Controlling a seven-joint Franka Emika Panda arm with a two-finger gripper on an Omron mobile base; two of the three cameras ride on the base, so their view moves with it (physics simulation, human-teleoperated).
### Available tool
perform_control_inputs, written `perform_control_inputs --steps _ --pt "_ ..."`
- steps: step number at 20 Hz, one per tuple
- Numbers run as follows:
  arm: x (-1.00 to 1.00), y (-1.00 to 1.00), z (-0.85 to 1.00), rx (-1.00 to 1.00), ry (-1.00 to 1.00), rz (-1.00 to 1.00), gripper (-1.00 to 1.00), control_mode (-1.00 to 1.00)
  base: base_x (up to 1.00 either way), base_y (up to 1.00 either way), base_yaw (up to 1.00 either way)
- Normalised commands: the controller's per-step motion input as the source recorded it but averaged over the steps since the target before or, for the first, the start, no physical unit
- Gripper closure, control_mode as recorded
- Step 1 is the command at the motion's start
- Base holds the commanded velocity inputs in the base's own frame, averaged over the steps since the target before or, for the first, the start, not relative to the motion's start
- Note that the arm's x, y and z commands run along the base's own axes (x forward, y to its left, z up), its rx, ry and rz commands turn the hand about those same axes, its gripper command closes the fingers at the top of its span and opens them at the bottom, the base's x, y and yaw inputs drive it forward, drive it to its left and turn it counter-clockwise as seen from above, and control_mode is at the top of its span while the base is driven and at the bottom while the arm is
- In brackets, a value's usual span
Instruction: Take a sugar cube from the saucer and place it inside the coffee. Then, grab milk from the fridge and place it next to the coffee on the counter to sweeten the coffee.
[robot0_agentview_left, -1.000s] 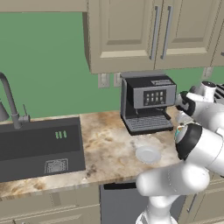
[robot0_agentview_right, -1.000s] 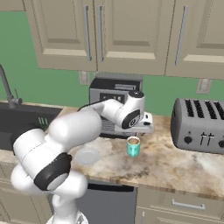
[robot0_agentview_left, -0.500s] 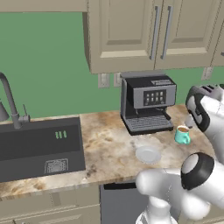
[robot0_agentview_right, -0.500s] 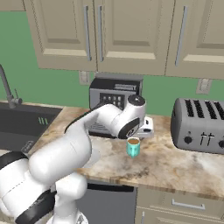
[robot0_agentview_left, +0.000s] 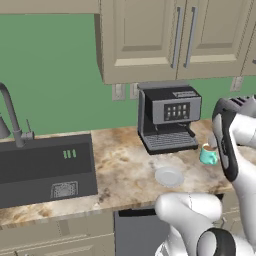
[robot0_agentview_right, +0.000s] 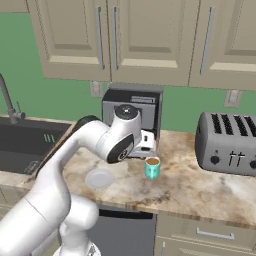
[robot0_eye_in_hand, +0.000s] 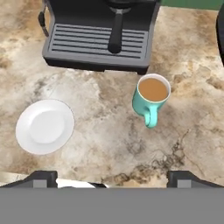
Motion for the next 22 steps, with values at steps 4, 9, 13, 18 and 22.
perform_control_inputs --steps 4,9,13,18,22 --pt "-0.25 0.55 0.05 0.0 0.09 -0.03 -1.0 -1.0 0.0 0.0 0.0" --pt "-0.18 0.43 0.0 0.0 0.11 0.0 -1.0 -1.0 0.0 0.0 0.0" --pt "-0.17 0.3 -0.04 0.0 0.09 0.0 -1.0 -1.0 0.0 0.0 0.0" --pt "-0.01 0.46 -0.2 -0.02 0.2 0.0 -1.0 -1.0 0.0 0.0 0.0" --pt "0.0 0.56 -0.33 -0.07 0.24 0.0 -1.0 -1.0 0.0 0.0 0.0"
